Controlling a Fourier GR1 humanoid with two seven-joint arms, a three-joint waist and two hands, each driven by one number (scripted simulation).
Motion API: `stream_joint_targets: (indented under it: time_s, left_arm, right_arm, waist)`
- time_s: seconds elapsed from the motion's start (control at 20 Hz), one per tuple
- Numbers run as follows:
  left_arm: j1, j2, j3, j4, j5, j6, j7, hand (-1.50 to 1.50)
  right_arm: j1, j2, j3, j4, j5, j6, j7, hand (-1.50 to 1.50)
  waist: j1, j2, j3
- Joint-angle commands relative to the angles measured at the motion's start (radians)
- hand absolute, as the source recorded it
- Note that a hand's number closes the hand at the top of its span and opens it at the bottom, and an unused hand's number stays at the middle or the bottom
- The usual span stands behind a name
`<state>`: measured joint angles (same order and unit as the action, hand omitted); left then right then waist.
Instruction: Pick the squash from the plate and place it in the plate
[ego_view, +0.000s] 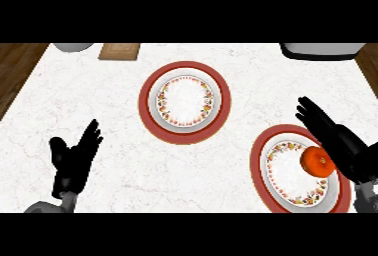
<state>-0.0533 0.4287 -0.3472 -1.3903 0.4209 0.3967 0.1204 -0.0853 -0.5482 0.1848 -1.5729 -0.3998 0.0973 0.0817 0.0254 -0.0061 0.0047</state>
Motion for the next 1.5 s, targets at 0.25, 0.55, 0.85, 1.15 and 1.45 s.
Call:
stream_joint_targets:
  time_s: [0.25, 0.55, 0.85, 1.15, 1.45]
  left_arm:
    - [-0.052, 0.103, 0.053, -0.046, -0.080, -0.107, -0.207, 0.00]
    - [-0.034, 0.050, 0.030, -0.020, -0.061, -0.131, -0.231, 0.00]
    - [-0.035, 0.066, 0.094, 0.055, -0.052, -0.197, -0.300, 0.00]
    - [-0.021, 0.061, 0.131, 0.096, -0.067, -0.244, -0.322, 0.00]
    - [-0.027, 0.060, 0.119, 0.092, -0.079, -0.230, -0.311, 0.00]
  right_arm:
    - [-0.155, 0.202, -0.166, 0.145, 0.053, -0.427, 0.045, 1.50]
    - [-0.071, 0.270, -0.105, 0.184, 0.443, -0.843, -0.152, -1.50]
    - [0.062, 0.380, 0.040, 0.139, 0.676, -1.069, -0.193, -1.50]
    - [0.212, 0.299, 0.034, -0.031, 0.860, -1.089, 0.064, -1.50]
    - [0.290, 0.190, 0.062, -0.092, 1.065, -0.836, 0.444, -1.50]
  waist:
    - [-0.003, 0.008, -0.006]
    - [-0.019, 0.011, -0.006]
    - [-0.035, 0.005, -0.007]
    - [-0.034, 0.005, -0.007]
    - [-0.042, 0.004, -0.011]
